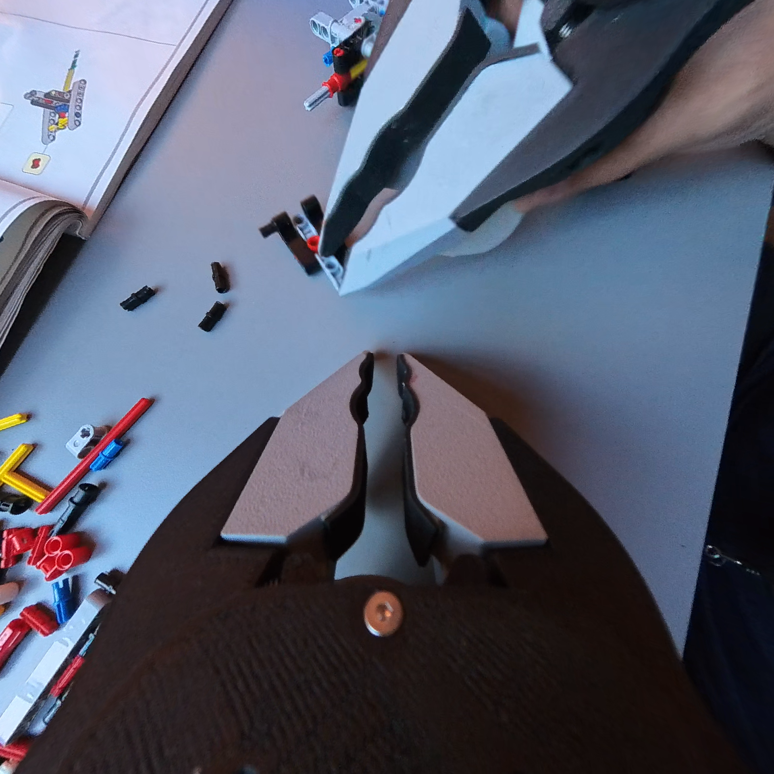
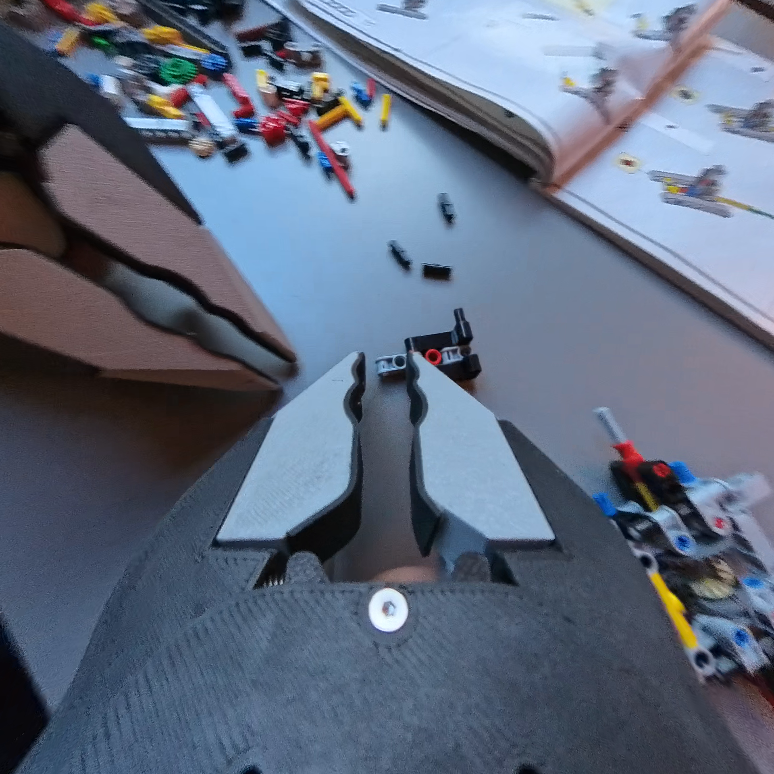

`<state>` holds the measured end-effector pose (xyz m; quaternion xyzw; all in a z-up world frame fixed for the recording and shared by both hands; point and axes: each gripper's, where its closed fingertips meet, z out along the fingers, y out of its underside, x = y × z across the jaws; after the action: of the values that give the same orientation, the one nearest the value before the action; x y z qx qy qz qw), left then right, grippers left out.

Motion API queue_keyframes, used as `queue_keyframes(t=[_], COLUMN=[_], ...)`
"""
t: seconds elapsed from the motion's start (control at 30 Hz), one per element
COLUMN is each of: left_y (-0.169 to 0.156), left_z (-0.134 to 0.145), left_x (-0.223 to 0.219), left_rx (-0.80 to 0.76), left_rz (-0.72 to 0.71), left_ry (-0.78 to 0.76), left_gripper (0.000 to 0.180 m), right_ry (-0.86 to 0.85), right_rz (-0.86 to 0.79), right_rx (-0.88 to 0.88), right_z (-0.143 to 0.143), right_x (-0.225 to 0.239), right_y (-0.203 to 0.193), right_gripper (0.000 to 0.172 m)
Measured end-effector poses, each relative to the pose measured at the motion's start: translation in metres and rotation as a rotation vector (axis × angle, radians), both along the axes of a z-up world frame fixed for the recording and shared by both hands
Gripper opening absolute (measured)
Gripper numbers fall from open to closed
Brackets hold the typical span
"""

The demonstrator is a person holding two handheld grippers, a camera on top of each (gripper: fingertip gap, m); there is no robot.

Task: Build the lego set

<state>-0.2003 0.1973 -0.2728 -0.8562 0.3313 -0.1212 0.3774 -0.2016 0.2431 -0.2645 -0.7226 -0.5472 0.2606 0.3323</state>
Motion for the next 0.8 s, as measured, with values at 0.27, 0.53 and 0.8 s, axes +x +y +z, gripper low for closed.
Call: queue_keyframes(t=[0.27, 0.53, 0.8], left_y=[0.002, 0.008, 0.010], left_z=[0.000, 0.001, 0.001], left_x=[-0.002, -0.006, -0.009], left_rx=[0.002, 0.028, 0.039], left_rz=[0.016, 0.045, 0.063], left_ry=[0.000, 0.026, 0.037], left_gripper=[0.013, 0.017, 0.019], right_ry=[-0.051, -0.140, -0.121], right_rz=[0.024, 0.035, 0.023], right_rx=[-0.003, 0.032, -0.140], right_z=[0.012, 0.012, -0.006], right_x=[0.016, 0.006, 0.005], right_y=[0.035, 0.049, 0.030], right_gripper=[0.042, 0.027, 0.004])
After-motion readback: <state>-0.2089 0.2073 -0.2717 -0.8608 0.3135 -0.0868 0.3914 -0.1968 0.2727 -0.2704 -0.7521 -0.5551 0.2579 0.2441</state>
